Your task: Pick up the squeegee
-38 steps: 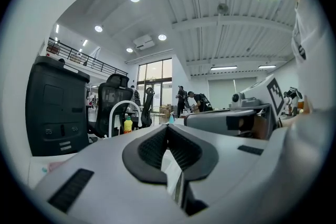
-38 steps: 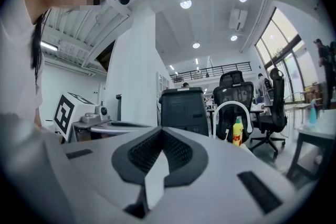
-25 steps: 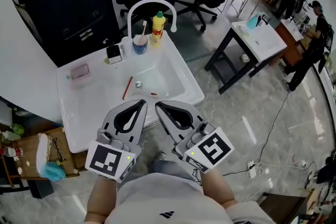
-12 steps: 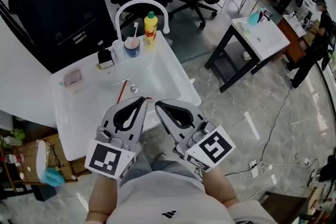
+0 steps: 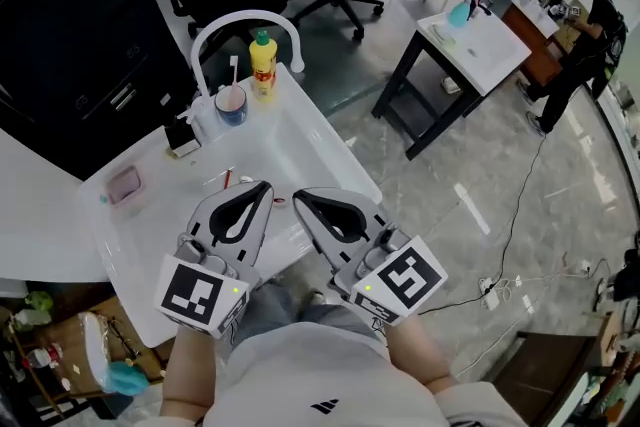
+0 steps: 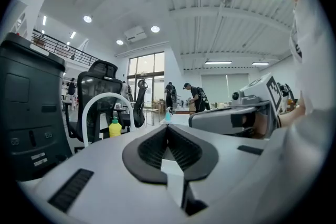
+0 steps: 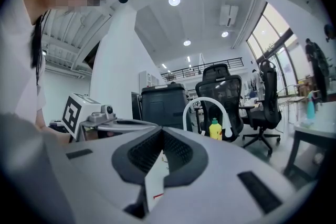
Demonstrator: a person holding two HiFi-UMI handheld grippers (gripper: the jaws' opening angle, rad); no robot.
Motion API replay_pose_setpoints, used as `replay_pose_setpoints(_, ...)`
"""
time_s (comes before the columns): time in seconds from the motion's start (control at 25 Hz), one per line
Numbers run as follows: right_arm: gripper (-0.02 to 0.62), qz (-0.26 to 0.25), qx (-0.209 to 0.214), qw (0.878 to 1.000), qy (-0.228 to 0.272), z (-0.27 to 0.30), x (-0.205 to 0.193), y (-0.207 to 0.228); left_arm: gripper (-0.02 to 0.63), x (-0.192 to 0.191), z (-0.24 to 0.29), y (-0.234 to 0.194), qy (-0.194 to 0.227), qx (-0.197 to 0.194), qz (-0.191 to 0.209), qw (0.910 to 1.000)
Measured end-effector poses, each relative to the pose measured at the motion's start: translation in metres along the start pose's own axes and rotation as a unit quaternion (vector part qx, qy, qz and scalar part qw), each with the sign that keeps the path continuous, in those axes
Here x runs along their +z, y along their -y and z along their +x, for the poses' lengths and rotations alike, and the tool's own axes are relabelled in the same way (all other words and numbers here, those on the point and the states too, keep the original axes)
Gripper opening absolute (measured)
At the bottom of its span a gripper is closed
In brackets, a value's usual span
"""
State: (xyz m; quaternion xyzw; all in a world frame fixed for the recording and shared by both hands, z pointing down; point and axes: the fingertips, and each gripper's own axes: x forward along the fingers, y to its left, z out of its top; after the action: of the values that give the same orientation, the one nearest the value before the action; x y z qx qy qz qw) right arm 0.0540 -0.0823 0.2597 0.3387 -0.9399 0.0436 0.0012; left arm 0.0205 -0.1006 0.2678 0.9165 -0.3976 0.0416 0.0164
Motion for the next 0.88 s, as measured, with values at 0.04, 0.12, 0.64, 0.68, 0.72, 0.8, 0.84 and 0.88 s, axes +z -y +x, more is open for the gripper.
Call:
replay_pose_setpoints(0.04,0.009,0.002,-0.007,1.000,0.000,0.004,0.000,0.002,0.012,0.000,0.003,-0.004,-0.003,-0.011,0.002,0.9999)
replay_pose_setpoints(0.12,0.009,0.008,-0.020,1.000,-0.001,0.011,-0.001,0.007,0.014,-0.003,0.008,-0.011,-0.010,-0.034,0.006,0.9994)
replay_pose_setpoints(0.64,0.009,0.024,-0.086,0.996,-0.028,0.041,-0.018,0.030,0.015,-0.047,0.037,-0.046,-0.073,-0.145,0.018,0.9865)
replay_pose_setpoints(0.68,0.009,0.025,-0.090,0.995,-0.031,0.044,-0.020,0.031,0.015,-0.053,0.039,-0.048,-0.081,-0.153,0.020,0.9848)
replay_pose_setpoints(0.72,0.009,0.026,-0.093,0.995,-0.034,0.046,-0.021,0.033,0.015,-0.059,0.041,-0.050,-0.088,-0.159,0.021,0.9832)
replay_pose_setpoints(0.8,0.009,0.028,-0.099,0.994,-0.040,0.050,-0.025,0.035,0.015,-0.070,0.043,-0.054,-0.100,-0.170,0.023,0.9802)
replay_pose_setpoints(0.84,0.009,0.030,-0.101,0.993,-0.043,0.052,-0.027,0.036,0.015,-0.075,0.044,-0.056,-0.105,-0.175,0.023,0.9786)
replay_pose_setpoints(0.88,0.009,0.032,-0.103,0.993,-0.047,0.055,-0.028,0.036,0.017,-0.080,0.045,-0.057,-0.110,-0.182,0.023,0.9768)
